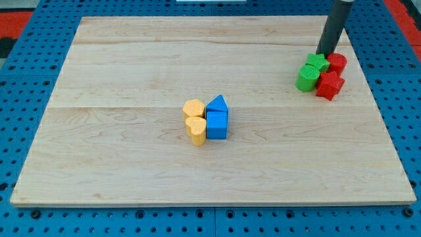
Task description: Slide the yellow heart along with the blue cube right a bit
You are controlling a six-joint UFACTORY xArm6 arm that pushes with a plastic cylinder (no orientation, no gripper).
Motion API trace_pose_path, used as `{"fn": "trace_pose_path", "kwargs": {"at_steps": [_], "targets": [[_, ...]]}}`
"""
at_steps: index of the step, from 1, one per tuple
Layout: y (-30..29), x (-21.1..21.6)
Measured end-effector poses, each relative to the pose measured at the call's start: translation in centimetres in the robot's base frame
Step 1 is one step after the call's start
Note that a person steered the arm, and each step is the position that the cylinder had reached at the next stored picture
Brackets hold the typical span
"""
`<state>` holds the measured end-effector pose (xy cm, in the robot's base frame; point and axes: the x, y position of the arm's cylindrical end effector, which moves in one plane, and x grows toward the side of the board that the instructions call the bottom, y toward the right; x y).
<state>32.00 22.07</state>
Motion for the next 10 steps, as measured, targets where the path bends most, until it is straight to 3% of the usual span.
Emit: {"fn": "trace_pose_path", "kwargs": {"at_steps": [3,5,6,8,10], "targets": [[-0.6,-1.4],[-9.2,-3.8],[-13.1,-3.3],[-14.5,0.8],[-28.1,2.2]]}}
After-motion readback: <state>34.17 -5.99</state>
